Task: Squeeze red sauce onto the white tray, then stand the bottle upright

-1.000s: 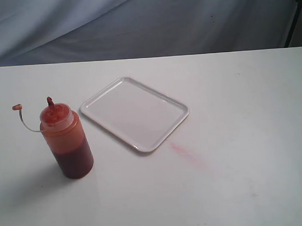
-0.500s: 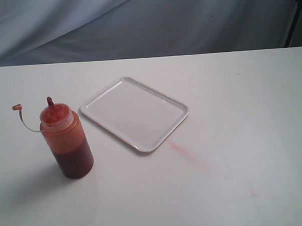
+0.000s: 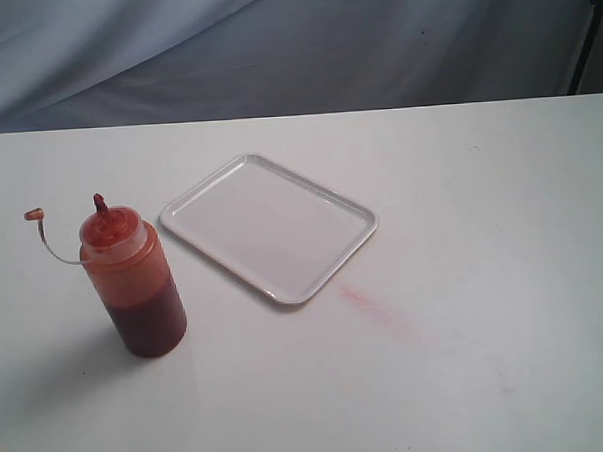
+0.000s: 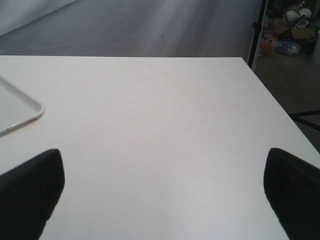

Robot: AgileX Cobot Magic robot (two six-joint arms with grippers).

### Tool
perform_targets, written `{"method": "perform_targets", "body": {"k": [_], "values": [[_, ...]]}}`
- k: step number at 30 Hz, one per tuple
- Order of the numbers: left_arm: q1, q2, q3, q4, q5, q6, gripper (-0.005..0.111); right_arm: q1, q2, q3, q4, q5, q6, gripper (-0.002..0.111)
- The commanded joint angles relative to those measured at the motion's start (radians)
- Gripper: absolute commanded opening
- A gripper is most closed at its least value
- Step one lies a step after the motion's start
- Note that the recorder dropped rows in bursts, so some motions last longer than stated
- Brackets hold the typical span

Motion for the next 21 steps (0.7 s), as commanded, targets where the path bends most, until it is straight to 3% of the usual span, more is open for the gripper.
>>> {"method": "perform_targets", "body": {"k": [1,3,7,9,12,14,21], "values": [[-0.006,-0.004,0.005,0.039,-0.002,-0.001,0.009,-0.008,-0.006,0.004,0.002,-0.001,0.002,0.105],[-0.006,-0.004,0.005,0.047,-0.002,0.002,0.000,-0.008,-0.006,0.004,-0.050,-0.001,-0.004,0.105],[-0.006,-0.004,0.005,0.047,-0.002,0.002,0.000,-0.008,-0.006,0.004,-0.087,-0.076,-0.002,0.105],[-0.006,-0.004,0.005,0.047,-0.002,0.002,0.000,-0.008,-0.006,0.004,-0.027,-0.195,0.004,0.105],[-0.006,-0.004,0.005,0.047,-0.002,0.002,0.000,-0.008,-0.006,0.004,0.252,-0.411,0.014,0.105],[-0.006,-0.004,0.005,0.047,-0.002,0.002,0.000,-0.008,-0.006,0.004,0.336,-0.454,0.014,0.105],[-0.006,-0.004,0.005,0.047,-0.002,0.004,0.000,-0.008,-0.006,0.004,0.346,-0.439,0.049,0.105]]}}
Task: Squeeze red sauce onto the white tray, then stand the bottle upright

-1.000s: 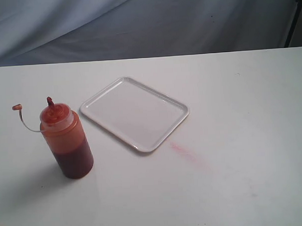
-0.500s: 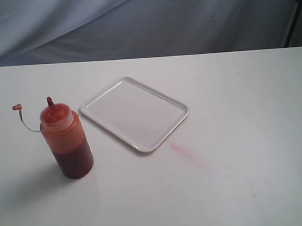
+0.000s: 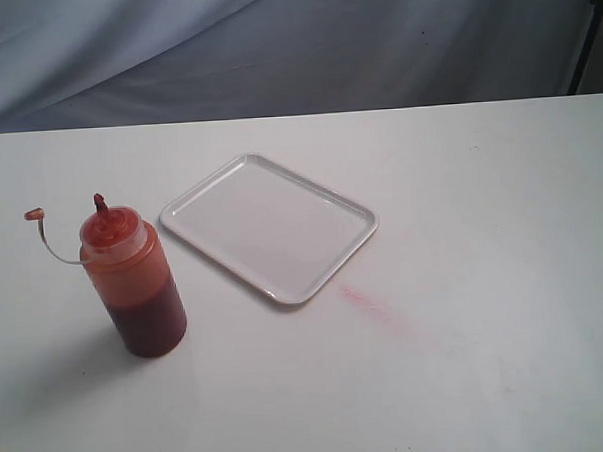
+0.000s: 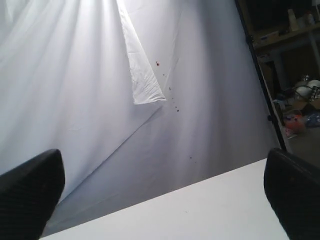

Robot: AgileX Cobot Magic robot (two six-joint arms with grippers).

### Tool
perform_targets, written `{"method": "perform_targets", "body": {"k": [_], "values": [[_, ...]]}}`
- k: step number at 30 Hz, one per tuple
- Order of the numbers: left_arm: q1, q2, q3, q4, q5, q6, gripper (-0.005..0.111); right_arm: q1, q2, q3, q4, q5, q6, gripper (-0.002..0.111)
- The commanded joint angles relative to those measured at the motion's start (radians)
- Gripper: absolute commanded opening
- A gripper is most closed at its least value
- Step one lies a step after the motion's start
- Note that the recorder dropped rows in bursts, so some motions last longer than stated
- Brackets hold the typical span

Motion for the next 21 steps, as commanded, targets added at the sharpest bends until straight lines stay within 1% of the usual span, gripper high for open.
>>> {"method": "perform_targets", "body": {"k": [1,3,5,7,11,14,16,17,19,20,21], "values": [[-0.006,-0.004,0.005,0.007,-0.008,-0.002,0.000,-0.008,-0.006,0.004,0.009,0.037,0.023,0.105],[-0.006,-0.004,0.005,-0.030,-0.052,-0.007,0.000,-0.008,-0.006,0.004,0.036,0.084,0.034,0.105],[-0.006,-0.004,0.005,-0.083,-0.123,-0.005,0.000,-0.008,-0.006,0.004,0.119,0.117,0.036,0.105],[-0.006,-0.004,0.005,-0.114,-0.177,-0.007,0.000,-0.008,-0.006,0.004,0.131,0.150,0.038,0.105],[-0.006,-0.004,0.005,-0.113,-0.214,-0.002,0.000,-0.008,-0.006,0.004,0.136,0.179,0.031,0.105],[-0.006,-0.004,0.005,-0.113,-0.236,-0.002,0.000,-0.002,-0.006,0.004,0.140,0.182,-0.022,0.105],[-0.006,-0.004,0.005,-0.113,-0.246,-0.009,0.000,0.013,-0.006,0.004,0.143,0.182,-0.052,0.103],[-0.006,-0.004,0.005,-0.113,-0.251,-0.009,0.000,0.026,-0.006,0.004,0.143,0.182,-0.069,0.101],[-0.006,-0.004,0.005,-0.113,-0.279,-0.028,0.000,0.054,-0.006,0.004,0.143,0.185,-0.097,0.090],[-0.006,-0.004,0.005,-0.113,-0.299,-0.051,0.000,0.072,-0.006,0.003,0.143,0.188,-0.108,0.079],[-0.006,-0.004,0.005,-0.105,-0.320,-0.067,0.000,0.085,-0.006,0.002,0.143,0.190,-0.113,0.070]]}}
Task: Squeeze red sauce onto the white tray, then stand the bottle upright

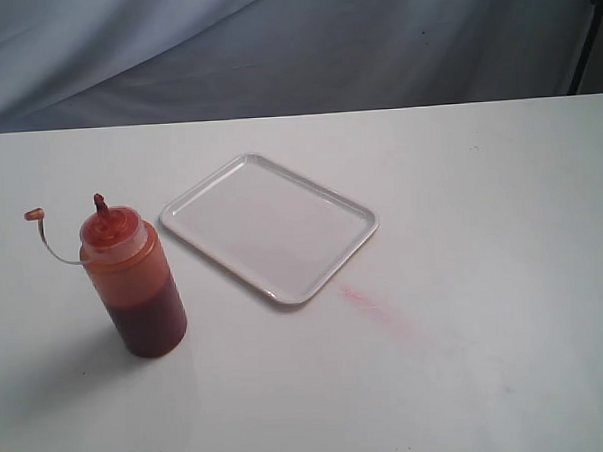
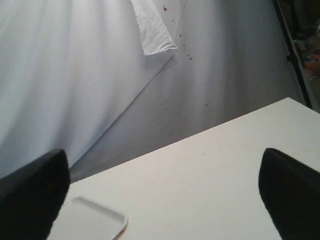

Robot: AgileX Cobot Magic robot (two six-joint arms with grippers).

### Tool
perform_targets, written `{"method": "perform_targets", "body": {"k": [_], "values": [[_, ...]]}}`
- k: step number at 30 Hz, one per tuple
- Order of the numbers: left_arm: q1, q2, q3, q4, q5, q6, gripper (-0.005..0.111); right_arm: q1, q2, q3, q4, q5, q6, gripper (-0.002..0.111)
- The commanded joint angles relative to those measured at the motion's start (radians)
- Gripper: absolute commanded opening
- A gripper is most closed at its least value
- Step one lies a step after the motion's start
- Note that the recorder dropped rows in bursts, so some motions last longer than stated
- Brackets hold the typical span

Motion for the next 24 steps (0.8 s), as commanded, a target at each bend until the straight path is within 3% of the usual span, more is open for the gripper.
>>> {"method": "perform_targets", "body": {"k": [1,5,7,8,9,11,13,16,18,21,24], "values": [[-0.006,-0.004,0.005,0.016,-0.086,-0.072,0.000,0.060,-0.006,0.002,0.000,0.017,-0.049,0.060],[-0.029,-0.004,-0.008,0.284,-0.100,-0.242,0.000,0.115,-0.006,0.002,0.037,0.019,-0.047,0.029],[-0.076,-0.004,-0.024,0.619,-0.235,-0.470,0.000,0.143,-0.006,0.002,0.068,0.019,-0.047,0.016],[-0.095,-0.004,-0.024,0.809,-0.433,-0.517,0.000,0.154,-0.006,0.002,0.068,0.021,-0.055,0.008],[-0.100,-0.004,-0.029,0.863,-0.551,-0.514,0.000,0.155,-0.006,0.002,0.068,0.021,-0.063,0.003],[-0.100,0.046,-0.087,0.882,-0.559,-0.516,0.000,0.155,-0.006,0.002,0.066,0.028,-0.078,0.000],[-0.100,0.171,-0.182,0.896,-0.386,-0.509,0.000,0.155,-0.006,0.002,0.066,0.042,-0.087,0.000],[-0.100,0.354,-0.271,1.014,-0.444,-0.466,0.000,0.195,-0.006,0.002,0.068,0.047,-0.089,0.000],[-0.100,0.528,-0.356,1.023,-0.437,-0.450,0.000,0.267,-0.006,0.002,0.068,0.045,-0.134,0.000],[-0.100,0.821,-0.506,1.051,-0.359,-0.254,0.003,0.425,-0.006,-0.013,0.082,0.035,-0.228,0.000],[-0.100,0.955,-0.573,1.051,-0.339,-0.252,0.011,0.510,-0.006,-0.013,0.082,0.015,-0.261,0.000]]}}
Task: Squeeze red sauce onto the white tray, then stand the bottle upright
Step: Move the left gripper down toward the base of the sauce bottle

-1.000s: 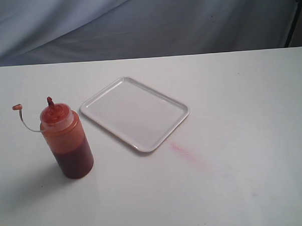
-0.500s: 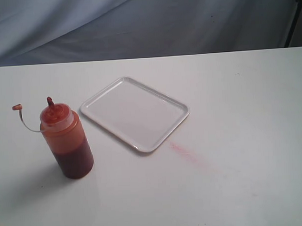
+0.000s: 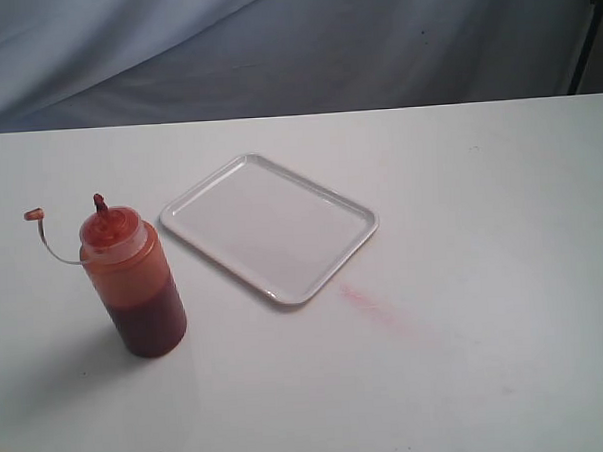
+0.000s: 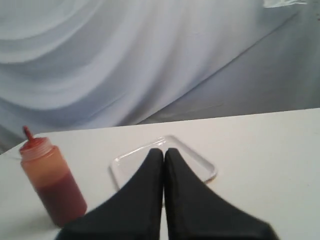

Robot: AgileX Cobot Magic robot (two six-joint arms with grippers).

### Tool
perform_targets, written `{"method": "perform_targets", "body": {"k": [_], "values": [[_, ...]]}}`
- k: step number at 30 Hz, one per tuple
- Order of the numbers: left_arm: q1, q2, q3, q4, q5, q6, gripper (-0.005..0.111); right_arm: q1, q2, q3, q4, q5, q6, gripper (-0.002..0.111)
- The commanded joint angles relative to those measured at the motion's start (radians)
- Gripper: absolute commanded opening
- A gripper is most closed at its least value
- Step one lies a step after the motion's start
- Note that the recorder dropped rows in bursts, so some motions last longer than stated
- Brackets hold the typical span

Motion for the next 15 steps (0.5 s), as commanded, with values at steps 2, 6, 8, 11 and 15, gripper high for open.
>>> {"method": "perform_targets", "body": {"k": [2,6,8,11,15], "values": [[-0.006,0.233,-0.116,0.013,0.072,0.047,0.027,0.127,-0.006,-0.008,0.004,-0.050,-0.056,0.000],[-0.006,0.262,-0.133,0.037,0.165,0.079,0.063,0.132,-0.006,-0.008,0.004,-0.058,-0.056,0.000],[-0.006,0.273,-0.133,0.037,0.220,0.097,0.085,0.132,-0.006,-0.008,0.004,-0.062,-0.056,0.000],[-0.006,0.282,-0.133,0.037,0.256,0.099,0.105,0.132,-0.006,-0.008,0.004,-0.062,-0.056,0.000],[-0.006,0.278,-0.133,0.037,0.255,0.104,0.105,0.132,-0.006,-0.008,0.004,-0.065,-0.056,0.000]]}}
